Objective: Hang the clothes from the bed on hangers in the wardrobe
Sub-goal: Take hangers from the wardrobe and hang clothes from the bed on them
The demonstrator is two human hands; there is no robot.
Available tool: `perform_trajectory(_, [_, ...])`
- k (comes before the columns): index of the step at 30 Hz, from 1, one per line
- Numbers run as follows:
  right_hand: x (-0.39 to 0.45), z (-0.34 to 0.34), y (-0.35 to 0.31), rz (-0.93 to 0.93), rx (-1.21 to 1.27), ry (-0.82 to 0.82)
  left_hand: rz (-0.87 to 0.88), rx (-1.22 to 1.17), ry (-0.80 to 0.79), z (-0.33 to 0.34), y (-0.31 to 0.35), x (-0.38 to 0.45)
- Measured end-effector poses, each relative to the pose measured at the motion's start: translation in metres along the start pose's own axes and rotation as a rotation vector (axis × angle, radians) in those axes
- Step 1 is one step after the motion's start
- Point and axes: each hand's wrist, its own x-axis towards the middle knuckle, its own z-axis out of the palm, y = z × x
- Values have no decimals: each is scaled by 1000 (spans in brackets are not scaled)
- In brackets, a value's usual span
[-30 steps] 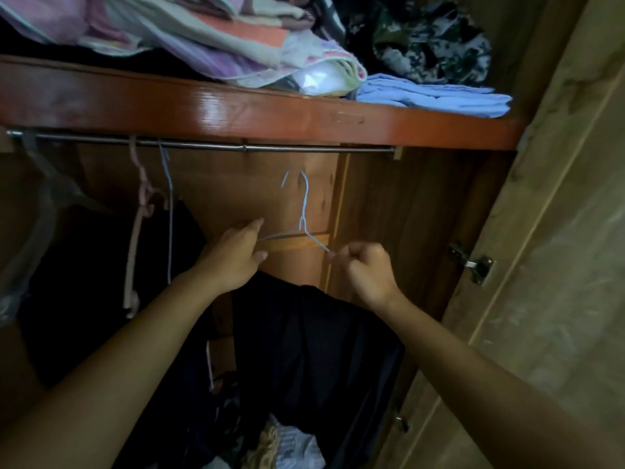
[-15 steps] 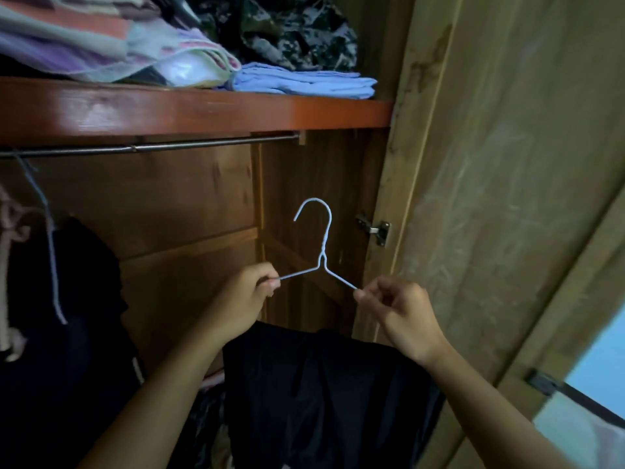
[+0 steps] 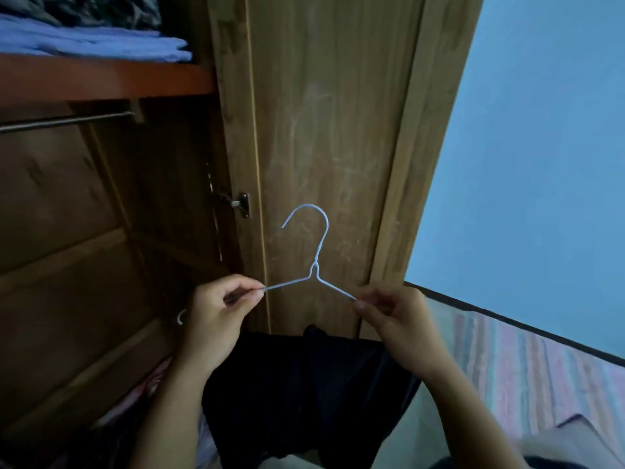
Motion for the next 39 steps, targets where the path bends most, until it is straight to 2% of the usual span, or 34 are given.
perform_trajectory(5, [-23, -51, 12, 82, -40, 124, 11, -36, -88, 55, 11, -2])
perform_trajectory(14, [-64, -123, 30, 263, -118, 293, -30, -104, -418, 139, 28, 5])
perform_trajectory(20, [-100, -151, 25, 376, -212, 529, 54, -189, -608, 190, 46, 16])
perform_trajectory(30, [-178, -129, -34, 578, -353, 873, 225, -263, -926, 225, 69, 8])
perform_trajectory(39, [-233, -94, -70, 693, -512, 1081, 324, -326, -1165, 238, 77, -27])
